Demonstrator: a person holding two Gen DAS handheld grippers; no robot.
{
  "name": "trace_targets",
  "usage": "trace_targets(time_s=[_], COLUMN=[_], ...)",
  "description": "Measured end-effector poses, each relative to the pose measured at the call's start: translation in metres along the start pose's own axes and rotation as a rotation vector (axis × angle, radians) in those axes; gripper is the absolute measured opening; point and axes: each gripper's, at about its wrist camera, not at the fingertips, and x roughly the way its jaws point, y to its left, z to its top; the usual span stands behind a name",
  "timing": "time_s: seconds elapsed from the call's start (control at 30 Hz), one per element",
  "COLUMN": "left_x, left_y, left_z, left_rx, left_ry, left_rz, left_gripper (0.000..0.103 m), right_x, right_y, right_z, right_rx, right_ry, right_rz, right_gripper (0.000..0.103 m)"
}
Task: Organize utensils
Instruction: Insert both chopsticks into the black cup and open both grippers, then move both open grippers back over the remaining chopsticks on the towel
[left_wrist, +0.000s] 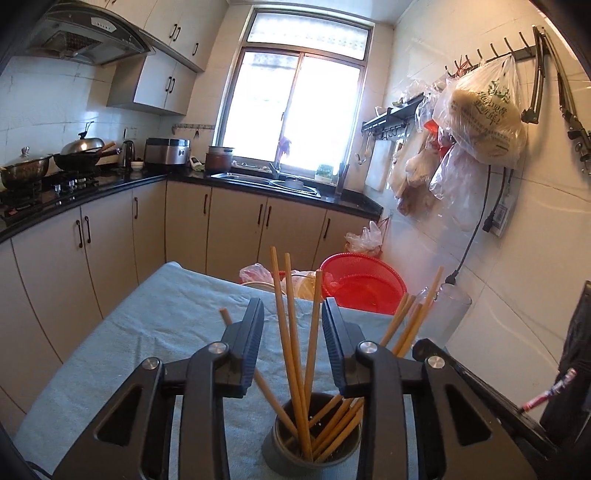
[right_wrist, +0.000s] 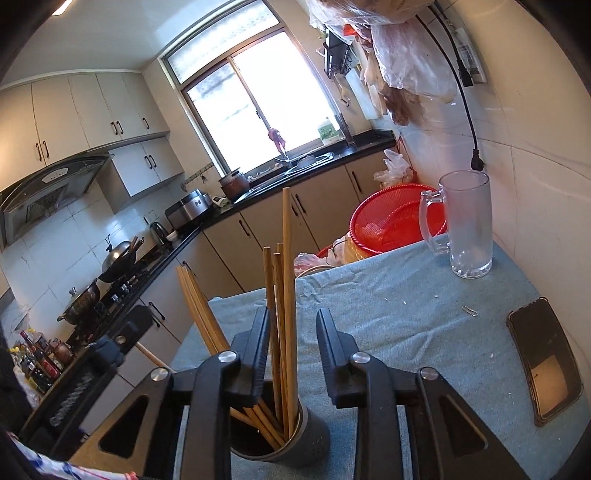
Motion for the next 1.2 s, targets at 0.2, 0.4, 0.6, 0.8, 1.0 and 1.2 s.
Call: trace_targets(time_s=[0.2, 0.4, 0.6, 0.8, 1.0, 1.2], left_x=[-0.057, -0.101, -0.121, -0.133, -0.135, -0.138], left_y=[0.01, 0.019, 0.037, 0.059, 0.075, 0.076], left_z=[-0.007, -0.033, -0.068, -0.103, -0.118, -0.12], left_rx=[0.032, 0.1, 0.128, 0.167, 0.142, 0.145], left_ry=[-0.044, -0.001, 0.127, 0.22, 0.291, 0.295], left_rz=[0.054, 0.122, 0.232, 0.328, 0.338, 0.338], left_gripper=[0.056, 0.073, 0.073, 0.074, 0.074, 0.074], right_x=[-0.031, -0.07, -0.081, -0.075, -0.069, -0.06], right_y=[0.0, -0.005, -0.02, -0.031, -0.022, -0.02], right_z=[0.006, -0.008, -0.059, -0.109, -0.142, -0.161], right_rx=[-0.002, -0.047, -0.077, -0.086, -0.16, -0.213], right_ry=[-0.027, -0.016, 0.114, 0.264, 0.363, 0.428], right_rz=[0.003, -0.055, -0.119, -0.143, -0.137, -0.159], right_gripper=[0.037, 0.055, 0.055, 0.055, 0.055, 0.051])
